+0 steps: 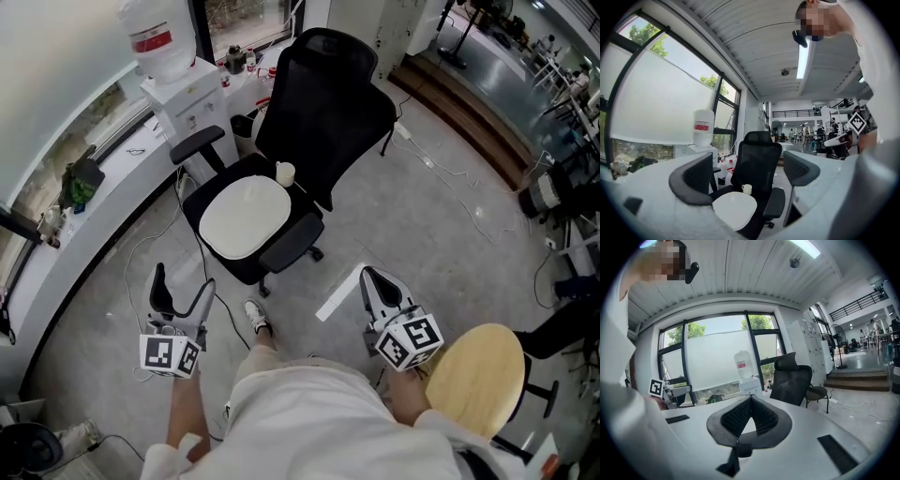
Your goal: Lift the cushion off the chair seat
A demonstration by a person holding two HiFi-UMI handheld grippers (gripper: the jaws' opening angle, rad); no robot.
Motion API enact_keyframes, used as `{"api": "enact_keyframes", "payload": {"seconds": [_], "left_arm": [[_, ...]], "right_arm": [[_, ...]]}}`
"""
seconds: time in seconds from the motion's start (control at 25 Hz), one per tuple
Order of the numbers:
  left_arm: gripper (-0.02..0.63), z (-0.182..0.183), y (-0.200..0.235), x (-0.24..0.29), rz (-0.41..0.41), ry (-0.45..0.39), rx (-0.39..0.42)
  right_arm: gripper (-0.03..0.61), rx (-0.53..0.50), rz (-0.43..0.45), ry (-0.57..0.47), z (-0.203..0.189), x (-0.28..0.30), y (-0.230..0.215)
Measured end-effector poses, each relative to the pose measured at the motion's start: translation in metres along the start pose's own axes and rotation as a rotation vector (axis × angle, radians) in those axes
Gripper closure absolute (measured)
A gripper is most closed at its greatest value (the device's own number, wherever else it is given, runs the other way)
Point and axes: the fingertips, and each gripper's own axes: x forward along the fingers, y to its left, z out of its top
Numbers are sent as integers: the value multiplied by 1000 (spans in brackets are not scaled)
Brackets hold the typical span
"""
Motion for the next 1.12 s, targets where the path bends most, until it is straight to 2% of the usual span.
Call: {"api": "enact_keyframes", "payload": {"seconds": [0.08, 0.28, 0.44, 0.56, 0.84, 1.12], "left_arm": [[150, 1, 28, 28, -11, -7, -7], [150, -1, 107, 86, -6, -18, -51], [150, -10, 141, 121, -61, 0, -75], [150, -15, 159, 143, -87, 9, -80], [151, -38, 168, 187, -131, 67, -105], [152, -55, 150, 243, -171, 126, -70]], "right_arm": [[575, -16, -2, 17, 8, 37, 6], [575, -131, 45, 47, 44, 142, 43], [575, -184, 51, 76, 60, 190, 63], [575, -183, 33, 109, 59, 213, 65], [575, -161, 20, 135, 57, 257, 52], [575, -112, 71, 148, 52, 297, 16]]}}
